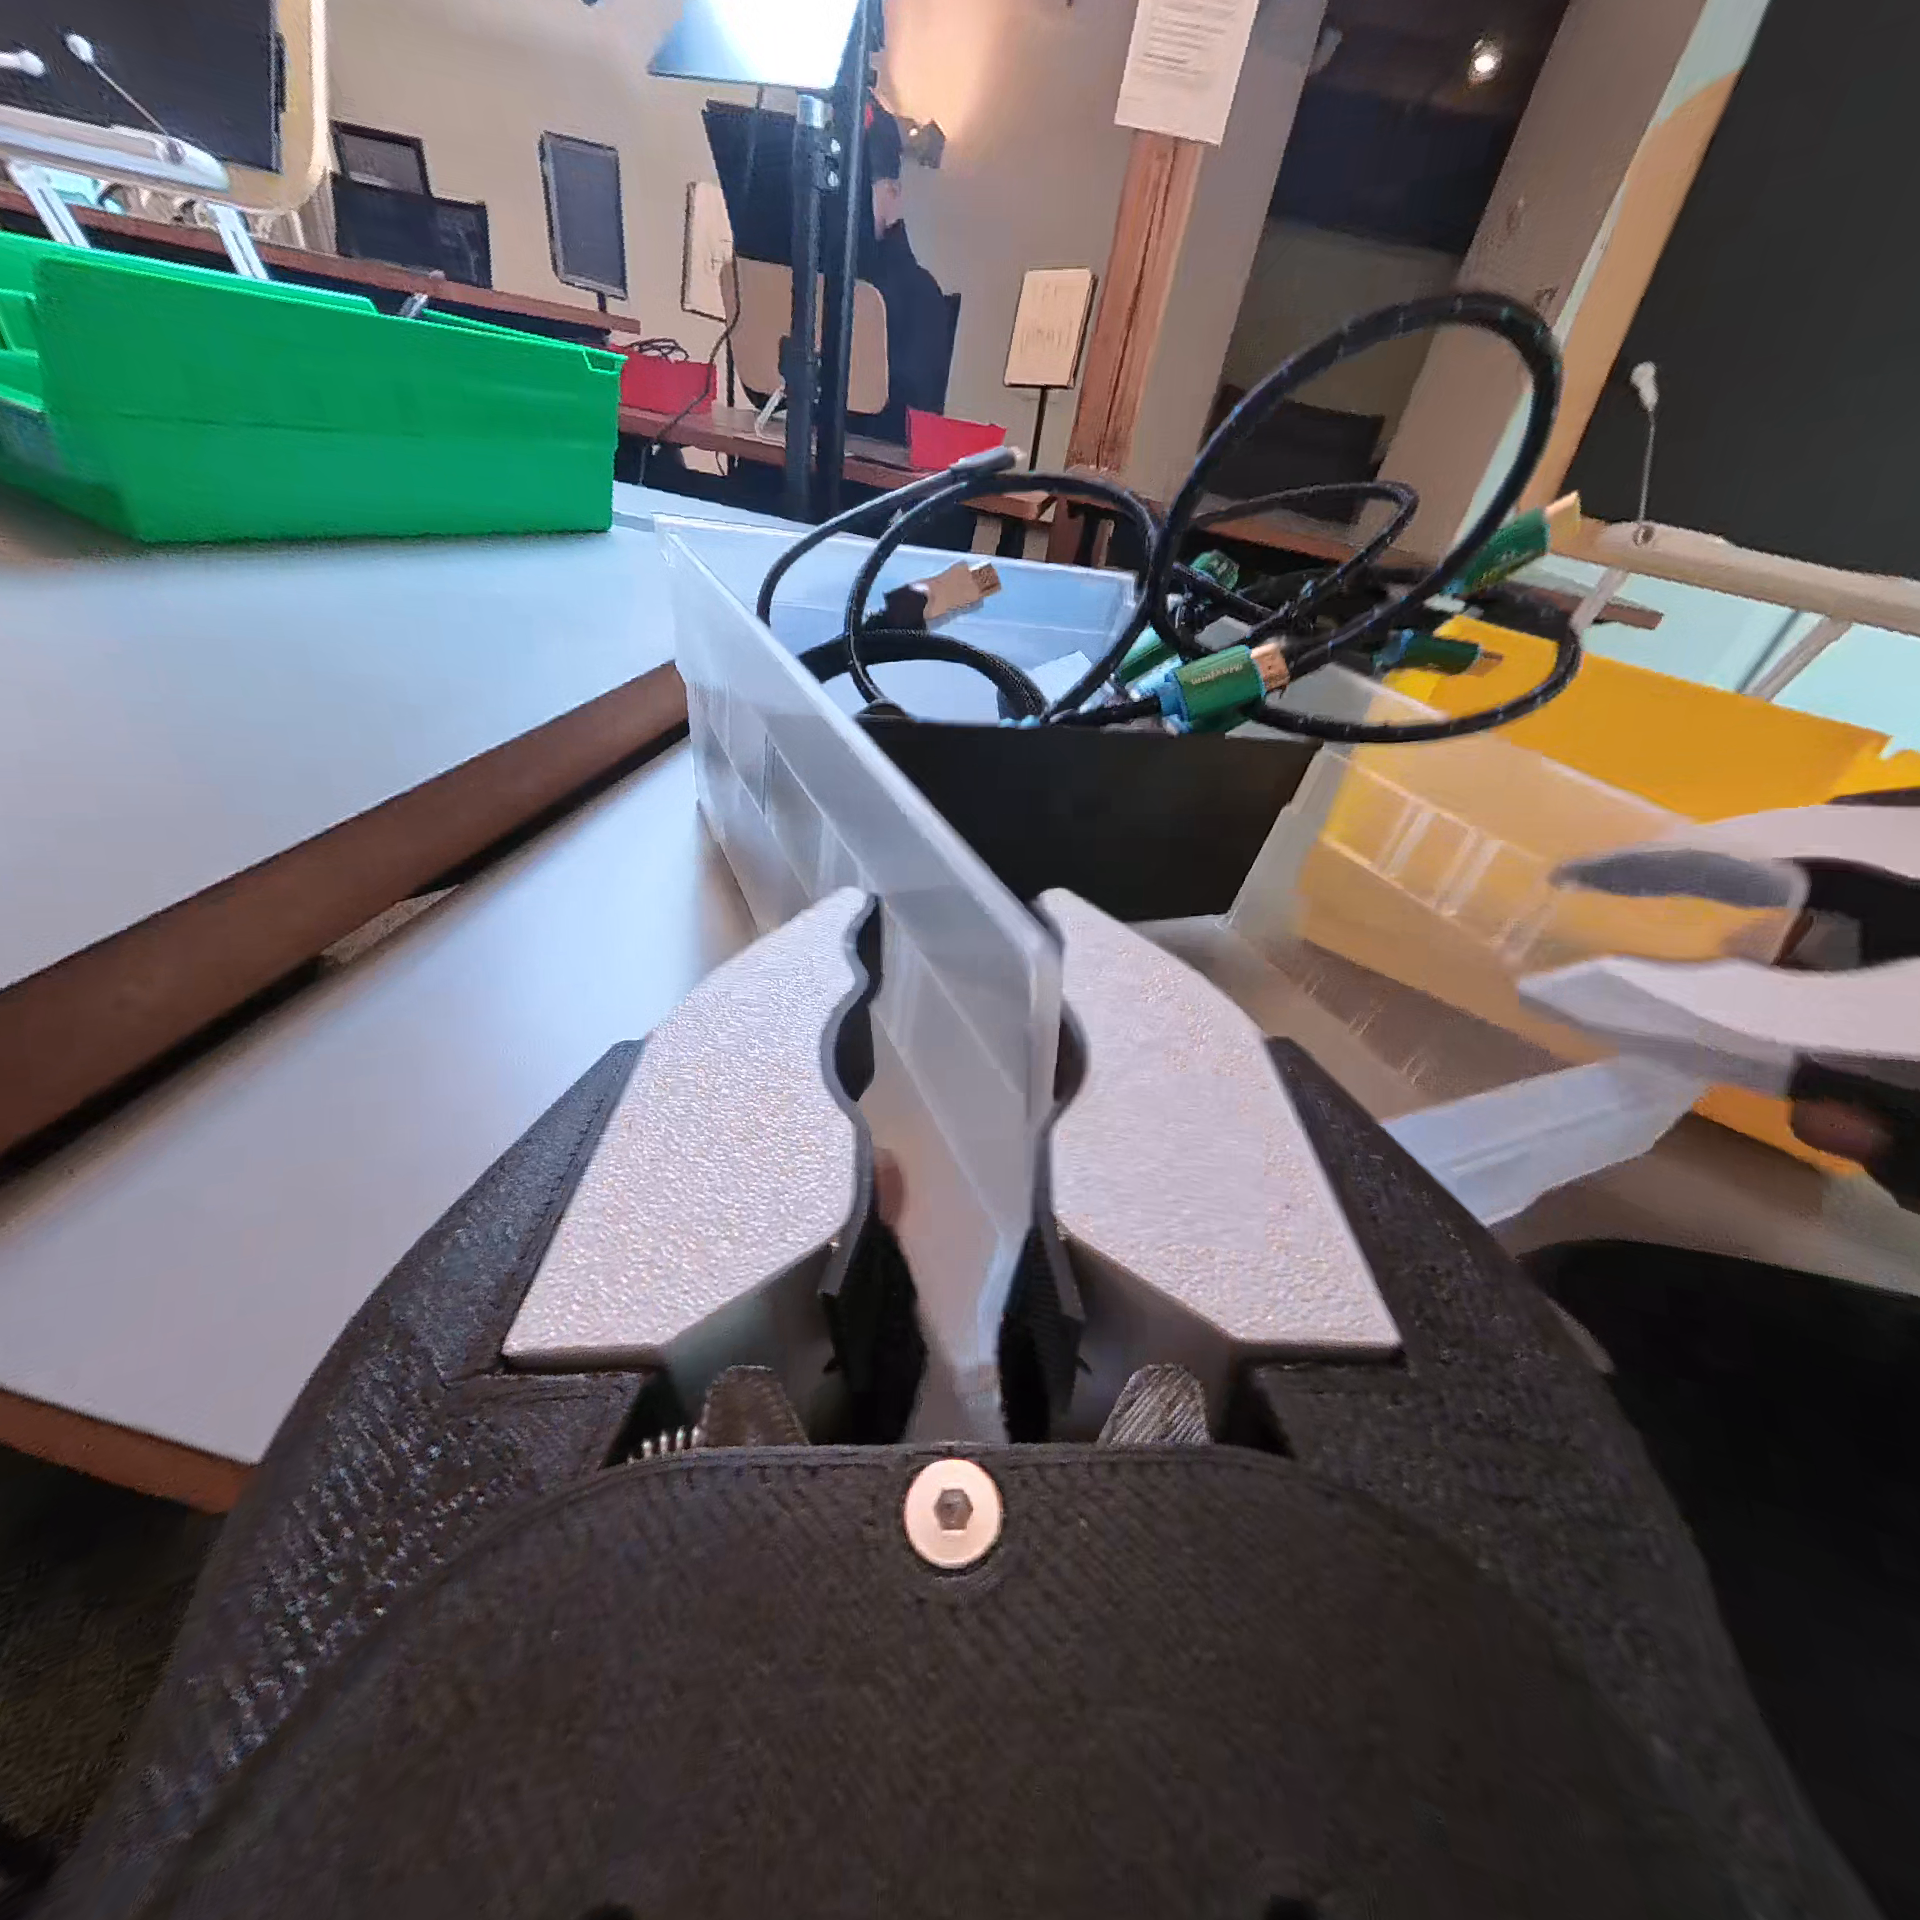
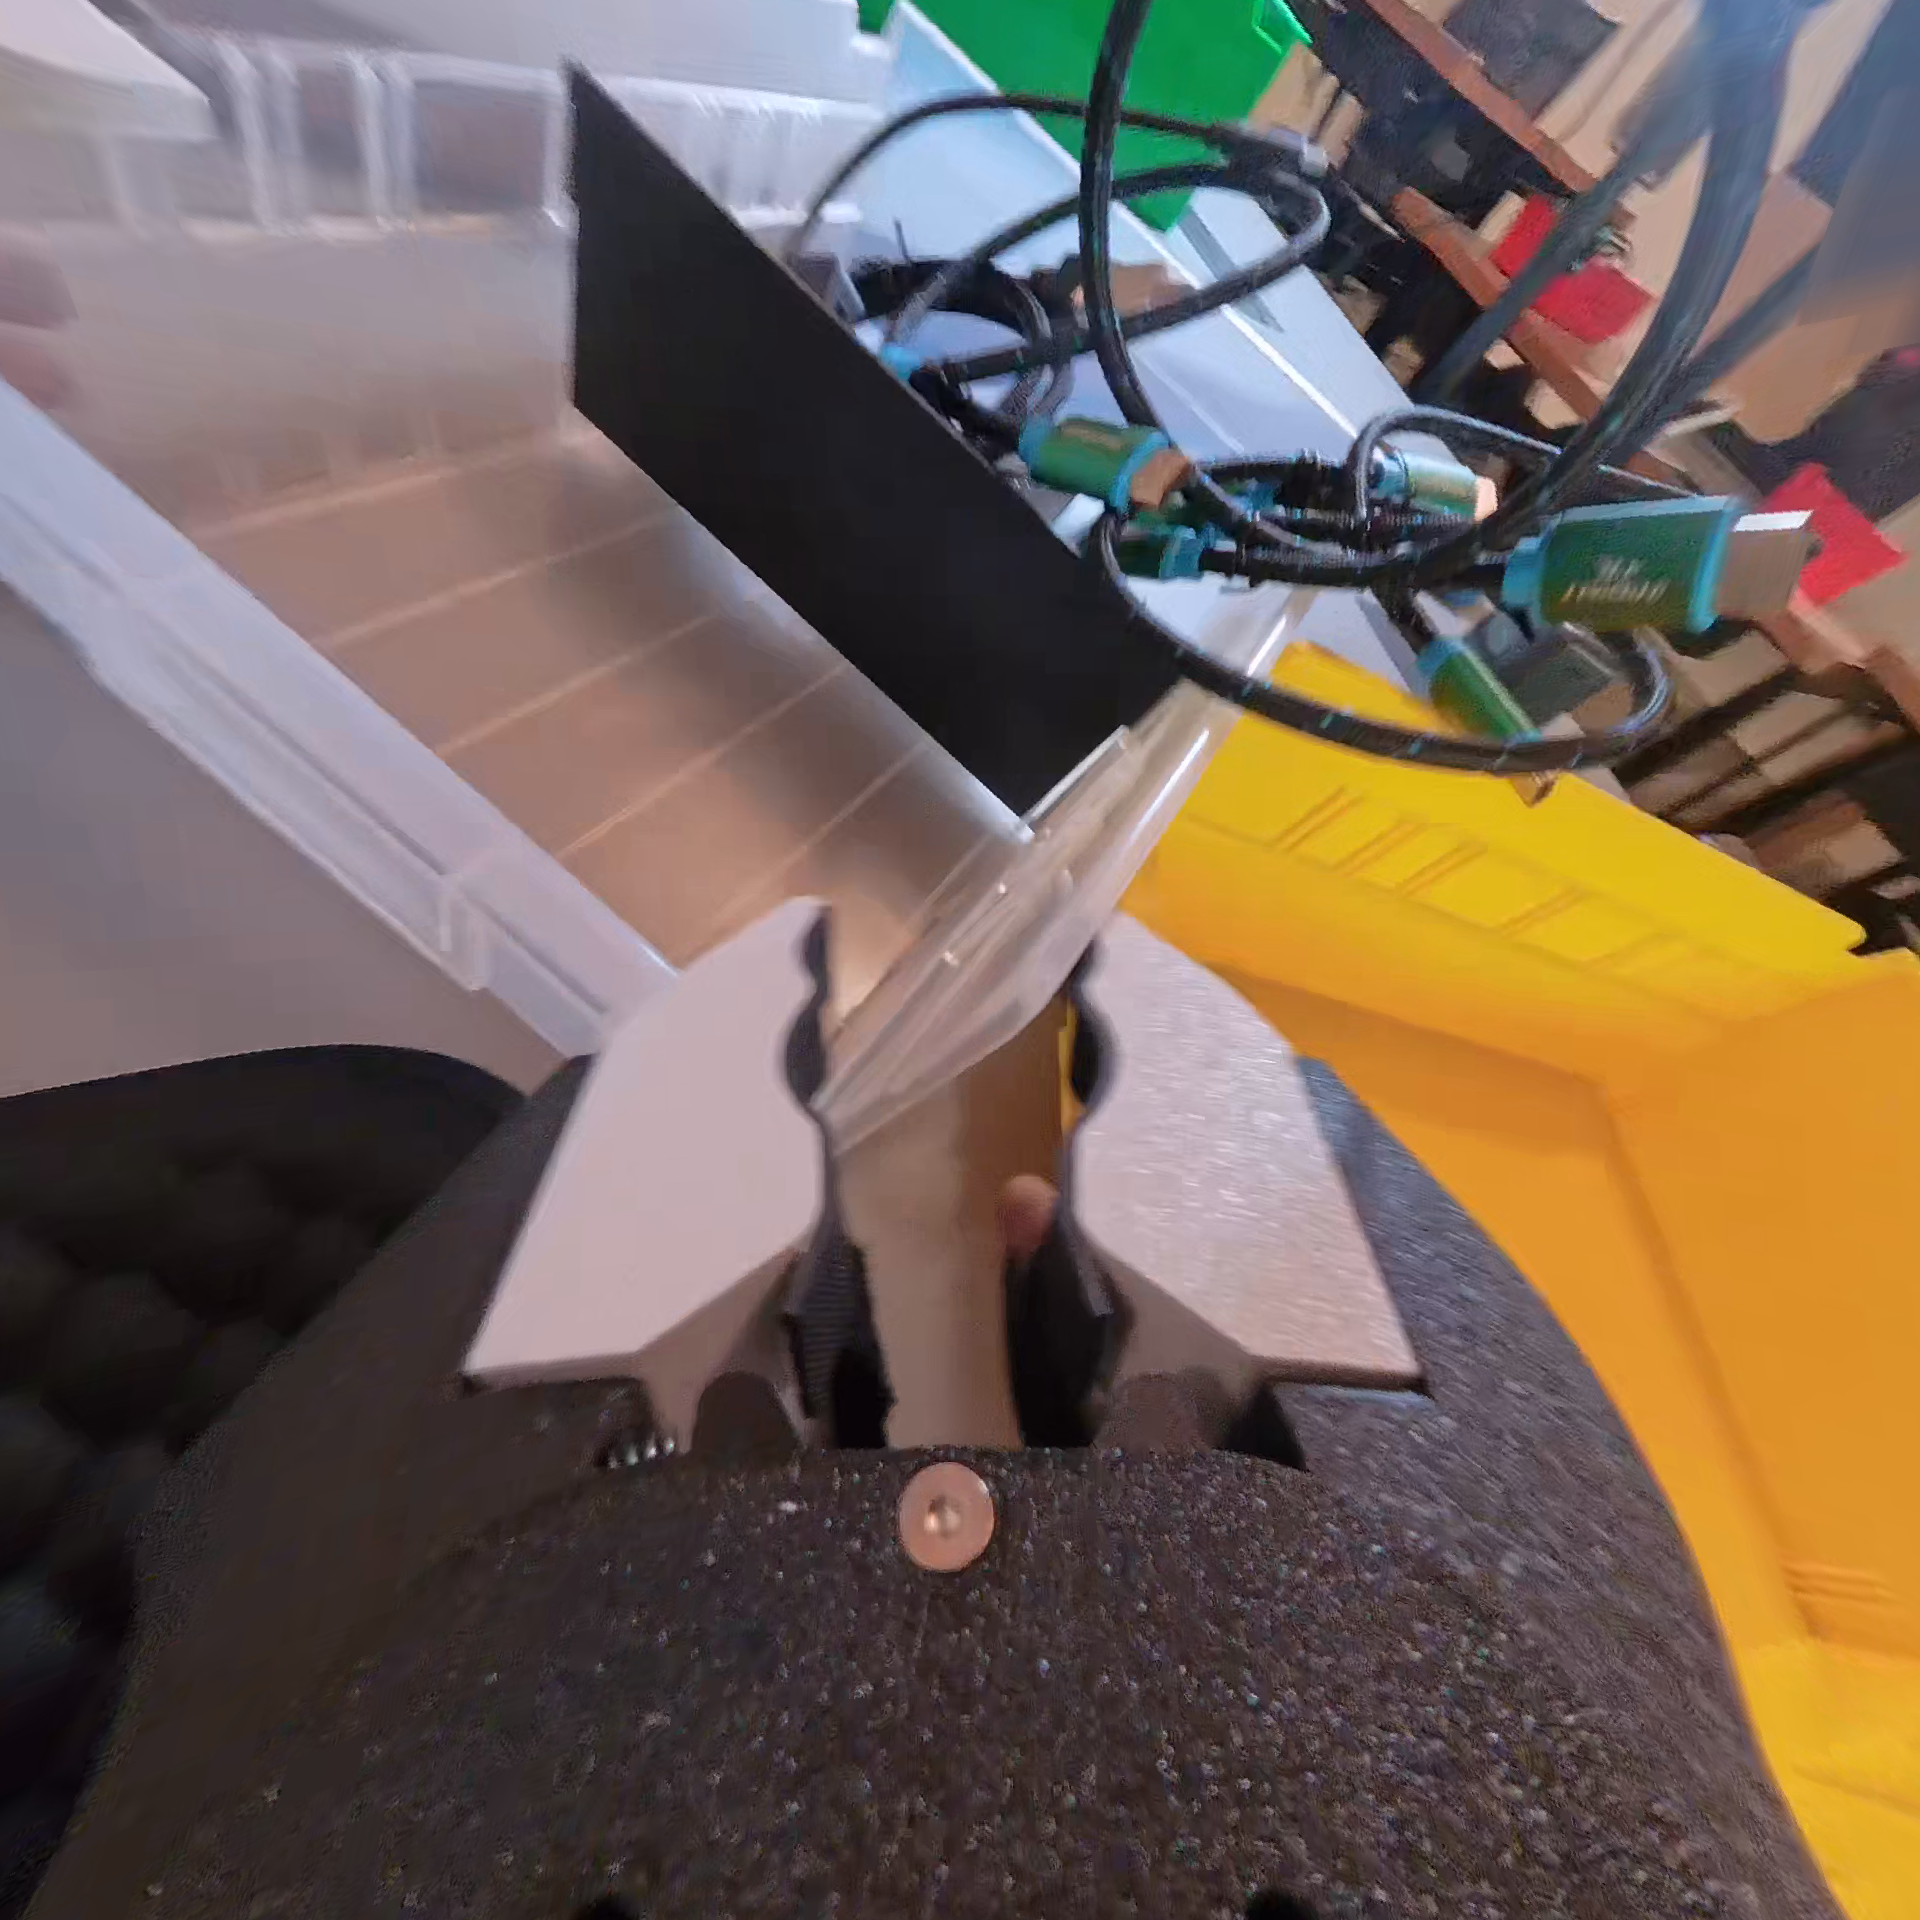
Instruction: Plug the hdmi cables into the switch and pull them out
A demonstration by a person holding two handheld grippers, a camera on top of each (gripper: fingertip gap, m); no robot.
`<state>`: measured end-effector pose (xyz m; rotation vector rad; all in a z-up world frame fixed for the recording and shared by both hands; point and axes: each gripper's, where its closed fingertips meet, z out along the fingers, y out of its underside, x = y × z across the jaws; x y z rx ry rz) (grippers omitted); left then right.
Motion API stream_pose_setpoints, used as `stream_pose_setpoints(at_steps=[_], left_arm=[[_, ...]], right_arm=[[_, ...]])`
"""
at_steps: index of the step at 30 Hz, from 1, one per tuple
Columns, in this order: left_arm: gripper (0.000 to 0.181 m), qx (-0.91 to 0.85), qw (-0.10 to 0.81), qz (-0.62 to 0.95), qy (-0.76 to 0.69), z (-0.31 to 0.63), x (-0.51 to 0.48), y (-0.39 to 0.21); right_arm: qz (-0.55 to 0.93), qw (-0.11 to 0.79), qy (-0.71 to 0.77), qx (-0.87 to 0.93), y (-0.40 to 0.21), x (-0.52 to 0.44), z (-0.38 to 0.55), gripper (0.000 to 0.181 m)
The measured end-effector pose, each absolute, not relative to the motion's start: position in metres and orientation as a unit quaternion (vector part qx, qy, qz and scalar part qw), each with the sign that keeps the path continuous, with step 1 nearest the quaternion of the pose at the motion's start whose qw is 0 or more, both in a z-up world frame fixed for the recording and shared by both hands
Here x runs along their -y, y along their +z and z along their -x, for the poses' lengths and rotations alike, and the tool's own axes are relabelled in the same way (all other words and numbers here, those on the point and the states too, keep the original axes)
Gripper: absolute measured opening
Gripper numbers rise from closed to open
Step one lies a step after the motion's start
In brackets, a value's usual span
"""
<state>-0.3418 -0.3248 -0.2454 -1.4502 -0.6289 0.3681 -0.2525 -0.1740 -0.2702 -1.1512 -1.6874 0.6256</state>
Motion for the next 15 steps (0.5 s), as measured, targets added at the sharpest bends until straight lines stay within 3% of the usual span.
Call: stream_pose_setpoints(at_steps=[2, 4, 8, 12, 13, 15], left_arm=[[0.054, 0.279, 0.751, 0.569, 0.185, 0.346, 0.338, -0.212], [0.067, 0.292, 0.799, 0.476, 0.222, 0.351, 0.364, -0.178], [0.072, 0.340, 0.808, 0.384, 0.290, 0.353, 0.403, -0.149], [0.073, 0.300, 0.809, 0.373, 0.341, 0.328, 0.388, -0.129], [0.073, 0.281, 0.810, 0.377, 0.350, 0.320, 0.380, -0.124], [0.073, 0.243, 0.814, 0.385, 0.361, 0.303, 0.364, -0.113]], right_arm=[[0.467, 0.471, 0.296, 0.687, -0.251, 0.184, 0.241, 0.085], [0.468, 0.506, 0.313, 0.654, -0.221, 0.180, 0.222, 0.106], [0.495, 0.685, 0.232, 0.482, -0.170, 0.100, 0.167, 0.117], [0.621, 0.569, 0.099, 0.530, -0.254, 0.043, 0.123, 0.134], [0.638, 0.562, 0.133, 0.509, -0.260, 0.040, 0.112, 0.115], [0.662, 0.537, 0.144, 0.503, -0.274, 0.033, 0.083, 0.041]])
